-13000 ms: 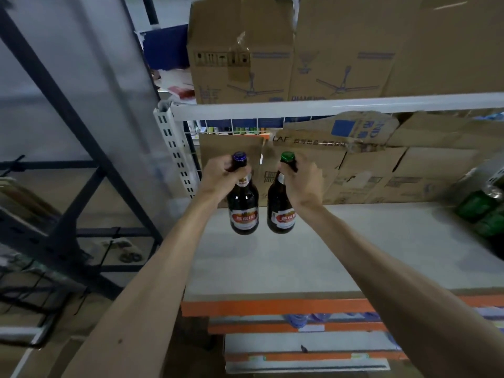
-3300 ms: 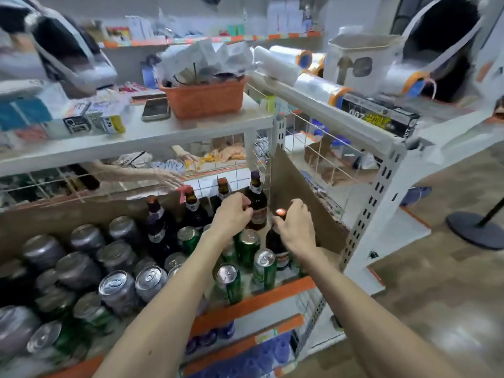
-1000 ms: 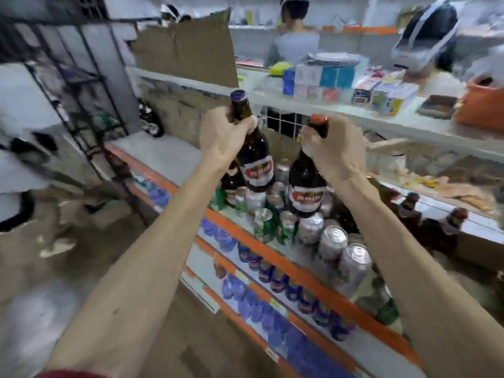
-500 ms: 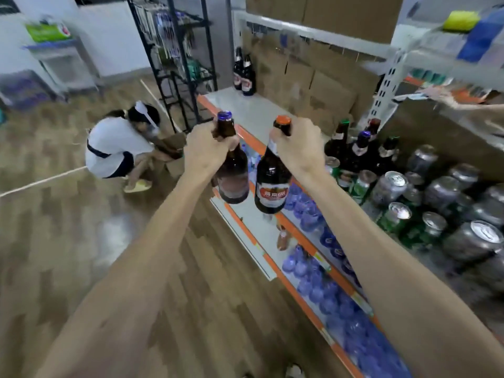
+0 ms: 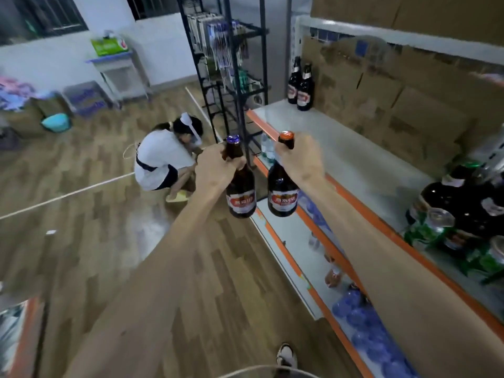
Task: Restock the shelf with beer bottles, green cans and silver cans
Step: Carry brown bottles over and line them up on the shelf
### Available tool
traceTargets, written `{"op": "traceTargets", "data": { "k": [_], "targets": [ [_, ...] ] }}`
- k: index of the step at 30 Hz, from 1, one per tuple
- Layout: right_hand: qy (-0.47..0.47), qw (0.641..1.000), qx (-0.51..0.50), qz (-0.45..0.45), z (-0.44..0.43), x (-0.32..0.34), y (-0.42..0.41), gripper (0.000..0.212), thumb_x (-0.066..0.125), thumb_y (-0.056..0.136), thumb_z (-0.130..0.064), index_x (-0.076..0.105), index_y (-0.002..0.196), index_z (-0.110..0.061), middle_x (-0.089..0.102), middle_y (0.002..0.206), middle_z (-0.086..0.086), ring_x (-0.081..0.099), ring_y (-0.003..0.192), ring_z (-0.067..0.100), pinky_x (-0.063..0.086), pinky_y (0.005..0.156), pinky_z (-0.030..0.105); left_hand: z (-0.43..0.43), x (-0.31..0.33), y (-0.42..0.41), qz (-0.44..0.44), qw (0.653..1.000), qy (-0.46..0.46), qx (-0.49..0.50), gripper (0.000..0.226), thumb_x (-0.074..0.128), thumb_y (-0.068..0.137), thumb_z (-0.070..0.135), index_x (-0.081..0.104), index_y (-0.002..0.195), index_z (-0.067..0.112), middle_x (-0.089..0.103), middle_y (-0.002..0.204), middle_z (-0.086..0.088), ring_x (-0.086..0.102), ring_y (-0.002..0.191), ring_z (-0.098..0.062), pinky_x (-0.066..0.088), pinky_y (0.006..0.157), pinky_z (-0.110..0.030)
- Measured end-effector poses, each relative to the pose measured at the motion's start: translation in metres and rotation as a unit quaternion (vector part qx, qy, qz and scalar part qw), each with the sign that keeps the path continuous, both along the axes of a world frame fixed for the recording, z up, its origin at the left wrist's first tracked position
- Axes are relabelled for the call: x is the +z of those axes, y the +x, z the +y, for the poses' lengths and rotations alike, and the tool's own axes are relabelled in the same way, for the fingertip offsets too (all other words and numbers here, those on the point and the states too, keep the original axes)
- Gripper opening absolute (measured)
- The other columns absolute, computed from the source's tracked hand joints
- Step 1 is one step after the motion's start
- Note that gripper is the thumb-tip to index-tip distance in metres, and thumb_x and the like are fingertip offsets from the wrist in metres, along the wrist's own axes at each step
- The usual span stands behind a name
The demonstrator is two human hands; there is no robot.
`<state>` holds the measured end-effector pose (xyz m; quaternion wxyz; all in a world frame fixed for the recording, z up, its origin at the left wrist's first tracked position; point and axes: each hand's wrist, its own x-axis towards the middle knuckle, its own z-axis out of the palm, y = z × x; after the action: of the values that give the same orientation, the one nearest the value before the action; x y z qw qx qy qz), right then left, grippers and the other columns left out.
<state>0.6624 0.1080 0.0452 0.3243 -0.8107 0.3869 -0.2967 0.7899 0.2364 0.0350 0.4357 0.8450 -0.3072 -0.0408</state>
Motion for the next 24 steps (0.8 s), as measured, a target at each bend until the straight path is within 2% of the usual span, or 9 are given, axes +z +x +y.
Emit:
{"op": "traceTargets", "data": {
  "k": [3, 7, 10, 13, 17, 19, 21, 24],
  "targets": [
    [-0.005, 1.0, 0.008, 0.007, -0.02, -0.001, 0.051, 0.028, 0.058, 0.092, -0.036, 0.062, 0.084, -0.009, 0.065, 0.077, 0.009, 0.064, 0.078, 0.035, 0.049, 0.065, 0.037, -0.021, 0.004, 0.042, 0.004, 1.0, -0.004, 0.0, 0.014, 0.076, 0.078, 0.027, 0.067, 0.082, 0.017, 0.073, 0.086, -0.007, 0.068, 0.085, -0.023, 0.053, 0.075, -0.039],
    [-0.005, 1.0, 0.002, 0.008, -0.047, 0.0, 0.102, 0.028, 0.06, 0.091, -0.038, 0.067, 0.093, -0.011, 0.067, 0.081, 0.005, 0.064, 0.077, 0.028, 0.053, 0.068, 0.038, -0.048, 0.005, 0.093, 0.005, 1.0, 0.003, -0.007, 0.012, 0.075, 0.081, 0.024, 0.065, 0.076, 0.021, 0.07, 0.082, -0.004, 0.063, 0.079, -0.02, 0.047, 0.069, -0.034],
    [-0.004, 1.0, -0.012, 0.019, -0.067, -0.005, 0.138, 0.026, 0.058, 0.09, -0.037, 0.066, 0.087, -0.012, 0.065, 0.077, 0.006, 0.064, 0.075, 0.03, 0.051, 0.064, 0.036, -0.07, -0.002, 0.136, 0.018, 1.0, 0.005, -0.014, 0.01, 0.076, 0.079, 0.026, 0.067, 0.079, 0.023, 0.072, 0.086, -0.003, 0.067, 0.084, -0.023, 0.054, 0.077, -0.037],
    [0.0, 0.999, -0.03, 0.022, -0.083, -0.011, 0.174, 0.023, 0.055, 0.092, -0.036, 0.066, 0.09, -0.016, 0.064, 0.075, 0.002, 0.062, 0.072, 0.026, 0.045, 0.06, 0.032, -0.096, -0.006, 0.183, 0.012, 0.999, 0.02, -0.041, 0.01, 0.076, 0.081, 0.024, 0.067, 0.083, 0.022, 0.073, 0.092, -0.006, 0.067, 0.088, -0.023, 0.055, 0.082, -0.041],
    [0.011, 0.997, -0.078, 0.021, -0.105, -0.016, 0.223, 0.02, 0.055, 0.095, -0.032, 0.062, 0.085, -0.015, 0.057, 0.067, -0.005, 0.056, 0.063, 0.016, 0.036, 0.055, 0.028, -0.13, -0.009, 0.25, 0.025, 0.995, 0.011, -0.094, 0.011, 0.077, 0.081, 0.021, 0.07, 0.084, 0.012, 0.072, 0.086, -0.005, 0.066, 0.084, -0.021, 0.05, 0.074, -0.034],
    [0.013, 0.993, -0.118, 0.021, -0.115, -0.017, 0.25, 0.021, 0.055, 0.095, -0.029, 0.057, 0.079, -0.015, 0.056, 0.066, -0.004, 0.056, 0.065, 0.02, 0.036, 0.058, 0.028, -0.149, -0.009, 0.285, 0.04, 0.992, 0.004, -0.119, 0.013, 0.078, 0.08, 0.022, 0.072, 0.087, 0.012, 0.071, 0.083, -0.002, 0.066, 0.084, -0.02, 0.051, 0.074, -0.034],
    [0.016, 0.988, -0.153, 0.024, -0.122, -0.013, 0.275, 0.022, 0.057, 0.094, -0.031, 0.055, 0.079, -0.015, 0.057, 0.069, -0.001, 0.057, 0.069, 0.025, 0.036, 0.062, 0.029, -0.169, -0.004, 0.317, 0.044, 0.989, 0.007, -0.141, 0.02, 0.079, 0.079, 0.026, 0.073, 0.092, 0.013, 0.073, 0.089, -0.003, 0.067, 0.087, -0.02, 0.052, 0.077, -0.036],
    [0.023, 0.98, -0.2, 0.004, -0.134, -0.003, 0.305, 0.024, 0.061, 0.093, -0.029, 0.06, 0.077, -0.01, 0.053, 0.064, -0.004, 0.057, 0.07, 0.025, 0.038, 0.061, 0.029, -0.196, 0.005, 0.355, 0.025, 0.983, 0.014, -0.184, 0.017, 0.08, 0.078, 0.027, 0.069, 0.085, 0.016, 0.071, 0.087, -0.001, 0.065, 0.084, -0.018, 0.043, 0.068, -0.03]
  ]
}}
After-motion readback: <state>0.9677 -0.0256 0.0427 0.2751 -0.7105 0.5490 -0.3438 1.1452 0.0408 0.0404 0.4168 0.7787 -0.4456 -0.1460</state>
